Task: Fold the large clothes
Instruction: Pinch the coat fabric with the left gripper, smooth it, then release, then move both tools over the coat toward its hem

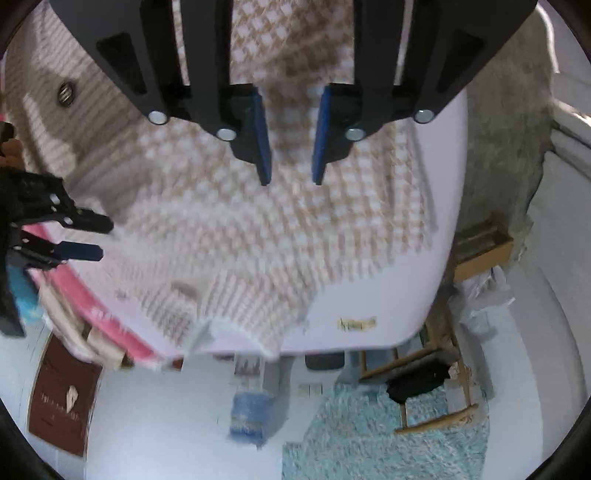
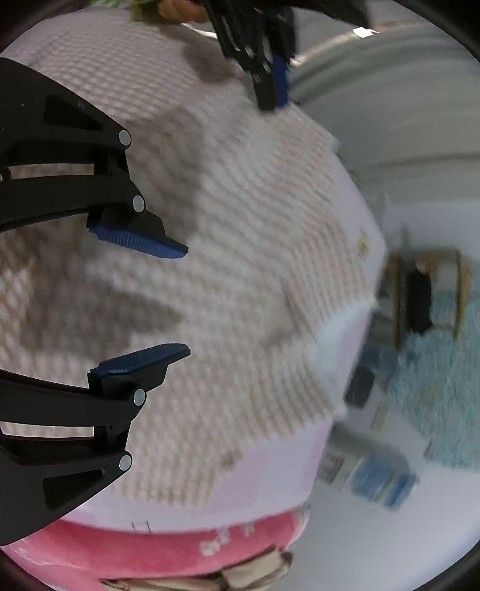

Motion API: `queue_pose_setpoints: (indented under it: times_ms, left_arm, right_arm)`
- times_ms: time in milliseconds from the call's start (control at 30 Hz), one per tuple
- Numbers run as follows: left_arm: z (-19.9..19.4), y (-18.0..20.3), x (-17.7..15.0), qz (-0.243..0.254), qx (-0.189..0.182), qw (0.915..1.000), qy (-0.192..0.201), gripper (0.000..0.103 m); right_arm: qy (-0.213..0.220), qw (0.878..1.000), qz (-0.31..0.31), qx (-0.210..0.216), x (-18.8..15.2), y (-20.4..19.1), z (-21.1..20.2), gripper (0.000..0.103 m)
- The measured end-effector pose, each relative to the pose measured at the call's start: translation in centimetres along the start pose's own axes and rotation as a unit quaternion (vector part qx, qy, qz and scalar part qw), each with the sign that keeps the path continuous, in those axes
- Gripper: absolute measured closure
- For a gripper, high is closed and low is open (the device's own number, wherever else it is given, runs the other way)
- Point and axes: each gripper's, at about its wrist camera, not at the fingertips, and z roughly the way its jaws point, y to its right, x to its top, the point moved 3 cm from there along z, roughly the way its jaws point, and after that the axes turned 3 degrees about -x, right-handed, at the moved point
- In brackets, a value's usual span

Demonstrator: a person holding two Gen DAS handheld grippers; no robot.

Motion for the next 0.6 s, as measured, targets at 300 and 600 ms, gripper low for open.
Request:
queue_pose_setpoints:
  times_ms: [300,600]
  left_arm:
    - [-2.2,0.5,-1.7,-0.001,-0.009,0.9998,0.018,0.066]
    - [-4.8,1.3,-3.0,-0.004,0.001,0.9997,0.026,0.046]
  right_arm:
    - [0.02,1.0,-0.002,0.009,-0.8,-1.8,-1.8,0.054]
    - [-0.003,0.996,0.085,0.026,-2.0,-1.1,-3.6,0.045]
